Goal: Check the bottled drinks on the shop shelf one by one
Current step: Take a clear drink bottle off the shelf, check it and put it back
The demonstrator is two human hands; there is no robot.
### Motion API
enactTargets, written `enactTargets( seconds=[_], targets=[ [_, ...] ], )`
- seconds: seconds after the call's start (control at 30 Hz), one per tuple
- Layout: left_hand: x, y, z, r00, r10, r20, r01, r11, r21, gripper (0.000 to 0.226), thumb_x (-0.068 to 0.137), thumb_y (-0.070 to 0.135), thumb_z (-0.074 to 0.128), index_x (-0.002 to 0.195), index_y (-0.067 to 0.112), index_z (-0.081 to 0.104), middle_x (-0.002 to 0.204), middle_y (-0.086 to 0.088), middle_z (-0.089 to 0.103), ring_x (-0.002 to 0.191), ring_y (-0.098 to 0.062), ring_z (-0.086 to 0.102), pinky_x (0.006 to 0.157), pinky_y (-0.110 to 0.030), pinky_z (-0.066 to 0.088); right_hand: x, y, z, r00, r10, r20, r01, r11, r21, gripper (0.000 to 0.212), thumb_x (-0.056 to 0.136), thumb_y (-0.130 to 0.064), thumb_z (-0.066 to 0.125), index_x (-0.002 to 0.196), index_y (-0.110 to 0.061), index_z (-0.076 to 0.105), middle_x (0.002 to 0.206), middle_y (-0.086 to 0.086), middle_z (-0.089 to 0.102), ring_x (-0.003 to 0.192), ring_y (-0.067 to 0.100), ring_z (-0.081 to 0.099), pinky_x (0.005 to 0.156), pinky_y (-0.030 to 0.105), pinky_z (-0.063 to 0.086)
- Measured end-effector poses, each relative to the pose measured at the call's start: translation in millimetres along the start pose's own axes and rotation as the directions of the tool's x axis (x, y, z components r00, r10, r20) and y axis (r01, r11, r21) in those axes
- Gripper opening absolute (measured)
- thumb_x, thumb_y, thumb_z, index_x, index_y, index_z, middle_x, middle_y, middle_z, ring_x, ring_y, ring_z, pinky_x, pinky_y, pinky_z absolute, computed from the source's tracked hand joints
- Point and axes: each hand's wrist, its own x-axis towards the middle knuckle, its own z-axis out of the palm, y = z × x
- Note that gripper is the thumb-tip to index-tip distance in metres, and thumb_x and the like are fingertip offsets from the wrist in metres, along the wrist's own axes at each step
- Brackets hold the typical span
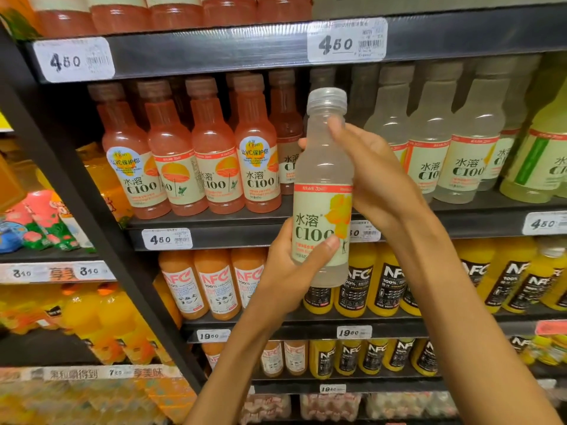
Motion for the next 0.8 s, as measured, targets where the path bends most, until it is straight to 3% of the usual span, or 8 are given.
enactTargets(
  seconds=[0.13,0.23,0.33,0.43,0.57,0.67,0.73,0.8],
  targets=[
    [-16.6,9.3,-7.1,0.957,-0.118,0.265,0.227,0.873,-0.432,0.07,0.076,0.058,0.068,0.126,0.01,0.057,0.103,-0.017,0.069,0.088,-0.028,0.069,0.073,-0.037,0.056,1.1,-2.6,0.3,0.98,0.162,0.113,-0.185,0.955,0.233,0.036,0.095,-0.04,0.049,0.112,-0.01,0.06,0.094,0.009,0.073,0.091,0.021,0.07,0.081,0.035,0.057],
    [-24.4,15.1,-5.0,0.92,-0.137,0.367,0.329,0.777,-0.537,0.069,0.082,0.055,0.061,0.13,0.006,0.055,0.102,-0.024,0.066,0.081,-0.03,0.068,0.069,-0.037,0.056,1.5,7.0,8.6,0.963,0.218,0.157,-0.268,0.816,0.513,0.038,0.098,-0.041,0.042,0.115,-0.009,0.054,0.086,0.007,0.071,0.077,0.019,0.07,0.075,0.035,0.059],
    [-28.2,13.9,-3.6,0.929,-0.185,0.322,0.333,0.796,-0.505,0.059,0.082,0.055,0.054,0.122,0.013,0.065,0.112,-0.026,0.065,0.087,-0.029,0.069,0.074,-0.041,0.058,0.3,13.8,11.1,0.973,0.226,0.052,-0.224,0.858,0.463,0.032,0.099,-0.04,0.045,0.109,-0.011,0.054,0.078,0.002,0.064,0.068,0.013,0.066,0.069,0.03,0.055],
    [-34.9,19.7,-9.3,0.939,-0.208,0.273,0.321,0.813,-0.486,0.053,0.081,0.052,0.055,0.117,0.016,0.067,0.115,-0.026,0.065,0.094,-0.029,0.068,0.081,-0.043,0.058,-1.3,12.8,7.3,0.966,0.256,-0.046,-0.216,0.888,0.406,0.035,0.094,-0.035,0.055,0.117,-0.008,0.054,0.09,0.01,0.066,0.069,0.02,0.072,0.062,0.032,0.059],
    [-41.7,34.0,-11.6,0.894,-0.232,0.383,0.432,0.672,-0.601,0.061,0.07,0.04,0.08,0.119,0.007,0.065,0.112,-0.027,0.065,0.094,-0.033,0.069,0.077,-0.045,0.058,-3.8,11.3,10.0,0.924,0.383,0.016,-0.347,0.818,0.459,0.047,0.093,-0.033,0.058,0.131,-0.008,0.047,0.08,0.015,0.072,0.073,0.024,0.073,0.063,0.038,0.061],
    [-42.1,50.8,-7.8,0.862,-0.114,0.495,0.472,0.537,-0.699,0.075,0.071,0.024,0.082,0.136,0.006,0.049,0.132,-0.022,0.051,0.115,-0.037,0.056,0.084,-0.053,0.054,-6.2,14.6,14.5,0.871,0.49,0.035,-0.457,0.783,0.421,0.041,0.097,-0.036,0.05,0.111,0.002,0.057,0.085,0.015,0.073,0.087,0.021,0.07,0.068,0.035,0.059],
    [-40.7,56.9,-6.8,0.883,-0.124,0.452,0.447,0.513,-0.733,0.069,0.065,0.016,0.085,0.127,0.001,0.059,0.126,-0.025,0.058,0.108,-0.042,0.062,0.079,-0.058,0.053,-7.4,18.9,17.0,0.846,0.533,0.027,-0.495,0.766,0.411,0.04,0.099,-0.037,0.046,0.099,0.001,0.06,0.085,0.016,0.07,0.086,0.021,0.066,0.068,0.033,0.056],
    [-39.8,58.6,-7.7,0.895,-0.146,0.421,0.437,0.472,-0.766,0.073,0.058,0.012,0.089,0.124,-0.002,0.06,0.122,-0.026,0.061,0.103,-0.043,0.064,0.077,-0.062,0.052,-11.4,20.1,20.1,0.825,0.565,0.029,-0.523,0.742,0.419,0.04,0.101,-0.037,0.042,0.093,-0.001,0.057,0.075,0.015,0.064,0.071,0.021,0.064,0.054,0.029,0.056]
  ],
)
